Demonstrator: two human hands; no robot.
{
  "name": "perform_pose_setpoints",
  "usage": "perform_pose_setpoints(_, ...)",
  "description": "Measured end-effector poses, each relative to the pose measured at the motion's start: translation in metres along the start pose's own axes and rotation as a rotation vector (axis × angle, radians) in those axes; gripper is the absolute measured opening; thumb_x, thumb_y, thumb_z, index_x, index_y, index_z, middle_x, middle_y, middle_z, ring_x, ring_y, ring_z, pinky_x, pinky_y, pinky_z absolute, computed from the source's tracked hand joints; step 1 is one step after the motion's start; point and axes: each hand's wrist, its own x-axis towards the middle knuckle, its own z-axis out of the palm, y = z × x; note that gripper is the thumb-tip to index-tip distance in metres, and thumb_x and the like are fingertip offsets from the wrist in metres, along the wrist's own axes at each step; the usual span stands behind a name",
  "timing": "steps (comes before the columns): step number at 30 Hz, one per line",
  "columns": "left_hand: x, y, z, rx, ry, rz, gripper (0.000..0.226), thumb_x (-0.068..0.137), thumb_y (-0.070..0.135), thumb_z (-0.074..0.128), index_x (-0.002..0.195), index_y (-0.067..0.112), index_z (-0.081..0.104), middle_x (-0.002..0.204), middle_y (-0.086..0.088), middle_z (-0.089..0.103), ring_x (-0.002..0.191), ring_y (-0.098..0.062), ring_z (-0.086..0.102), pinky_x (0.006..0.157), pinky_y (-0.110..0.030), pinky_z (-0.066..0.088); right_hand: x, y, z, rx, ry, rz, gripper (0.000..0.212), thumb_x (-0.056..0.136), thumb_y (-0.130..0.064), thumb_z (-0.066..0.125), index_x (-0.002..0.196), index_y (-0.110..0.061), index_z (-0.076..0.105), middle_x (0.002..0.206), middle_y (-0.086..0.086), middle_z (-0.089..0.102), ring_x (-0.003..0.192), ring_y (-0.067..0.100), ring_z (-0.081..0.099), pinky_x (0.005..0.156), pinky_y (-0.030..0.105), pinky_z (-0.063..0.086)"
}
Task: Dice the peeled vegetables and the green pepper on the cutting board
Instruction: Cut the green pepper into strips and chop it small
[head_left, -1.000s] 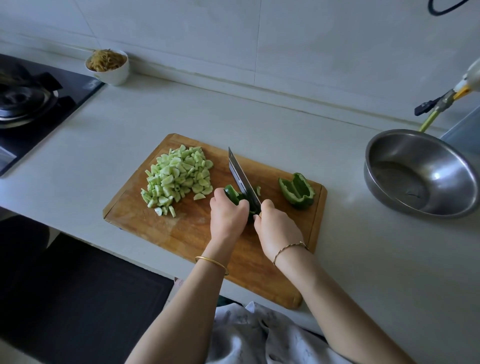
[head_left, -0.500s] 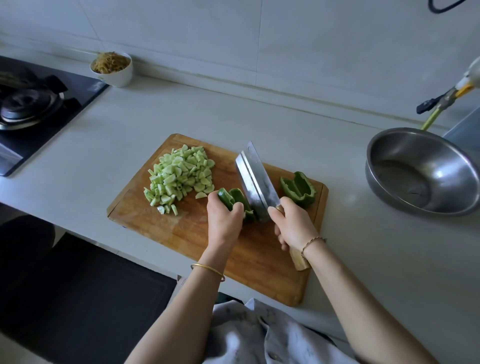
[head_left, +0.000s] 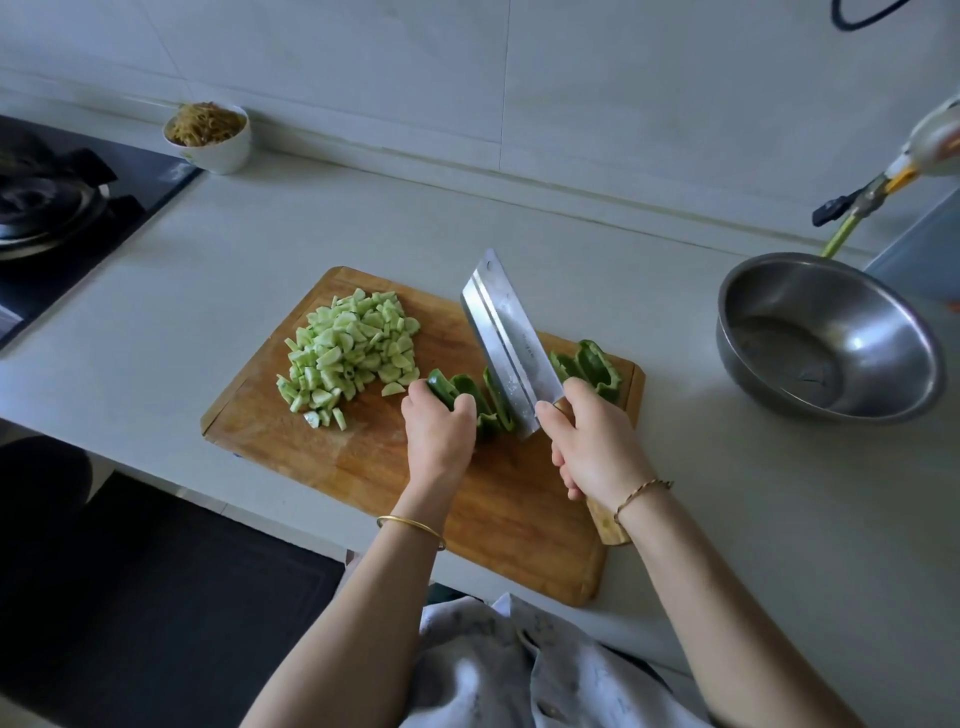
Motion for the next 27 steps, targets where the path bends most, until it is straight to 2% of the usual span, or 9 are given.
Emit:
perform_pose_setpoints(3,0.001,0.001,0.001,0.009,0.006,-0.008,0.041,0.077,0.029,0.050,0.114,0.013,0.043,0.110,-0.008,0.048,0.091,-0.026,0.058,0.072,-0.048,0.058,-0.007,-0.003,0.007,-0.040,-0.028,-0.002,0.025,0.101,-0.032,0.042,0.081,-0.017,0.039,0.065,0.003,0.054,0.041,0.010,0.045,0.041,0.027,0.048)
perform_pose_setpoints(7,0.002,0.001,0.002,0.009,0.015,-0.019,0.045,0.077,0.030,0.050,0.117,0.012,0.042,0.112,-0.010,0.049,0.092,-0.026,0.059,0.072,-0.048,0.057,-0.008,0.001,0.017,-0.125,-0.028,-0.015,0.021,0.101,-0.032,0.042,0.085,-0.019,0.038,0.068,0.000,0.051,0.050,0.012,0.046,0.053,0.032,0.050)
perform_pose_setpoints(10,0.002,0.001,0.002,0.011,0.006,-0.020,0.044,0.075,0.030,0.050,0.114,0.013,0.042,0.109,-0.009,0.050,0.093,-0.027,0.058,0.074,-0.049,0.057,-0.008,0.001,0.021,-0.164,-0.012,-0.020,0.022,0.101,-0.031,0.041,0.083,-0.020,0.037,0.067,0.000,0.050,0.052,0.015,0.046,0.052,0.033,0.050)
perform_pose_setpoints(13,0.001,0.002,0.003,0.034,-0.007,-0.004,0.045,0.071,0.030,0.050,0.112,0.016,0.041,0.107,-0.010,0.051,0.092,-0.029,0.058,0.074,-0.050,0.056,-0.005,-0.004,0.023,-0.231,-0.019,-0.016,0.018,0.102,-0.031,0.040,0.093,-0.015,0.042,0.074,0.003,0.056,0.059,0.021,0.055,0.057,0.039,0.055)
perform_pose_setpoints(15,0.000,0.003,0.003,0.051,-0.007,0.011,0.045,0.073,0.025,0.052,0.116,0.017,0.041,0.107,-0.011,0.052,0.092,-0.032,0.059,0.075,-0.052,0.056,-0.002,-0.008,0.026,-0.262,-0.034,-0.024,0.019,0.102,-0.031,0.039,0.093,-0.014,0.042,0.075,0.002,0.055,0.064,0.023,0.059,0.060,0.041,0.056)
perform_pose_setpoints(19,0.001,0.005,0.004,0.088,0.007,0.016,0.049,0.082,0.018,0.052,0.129,0.019,0.037,0.112,-0.011,0.053,0.097,-0.031,0.058,0.083,-0.050,0.053,0.000,-0.007,0.032,-0.322,-0.026,-0.033,0.018,0.102,-0.029,0.039,0.090,-0.016,0.039,0.070,-0.005,0.047,0.062,0.017,0.053,0.054,0.032,0.046)
perform_pose_setpoints(22,0.001,0.007,0.004,0.107,0.011,0.015,0.044,0.084,0.017,0.050,0.127,0.014,0.040,0.112,-0.012,0.052,0.098,-0.031,0.056,0.085,-0.049,0.052,0.001,-0.005,0.033,-0.363,-0.027,-0.038,0.018,0.103,-0.029,0.039,0.089,-0.017,0.037,0.067,-0.006,0.043,0.057,0.012,0.046,0.049,0.025,0.035)
perform_pose_setpoints(27,0.001,0.007,0.003,0.125,-0.006,0.022,0.042,0.083,0.014,0.049,0.123,0.014,0.041,0.109,-0.012,0.054,0.095,-0.031,0.058,0.079,-0.050,0.054,0.010,-0.009,0.041,-0.426,-0.061,-0.017,0.014,0.103,-0.029,0.038,0.095,-0.017,0.039,0.073,-0.004,0.049,0.066,0.017,0.055,0.056,0.030,0.047)
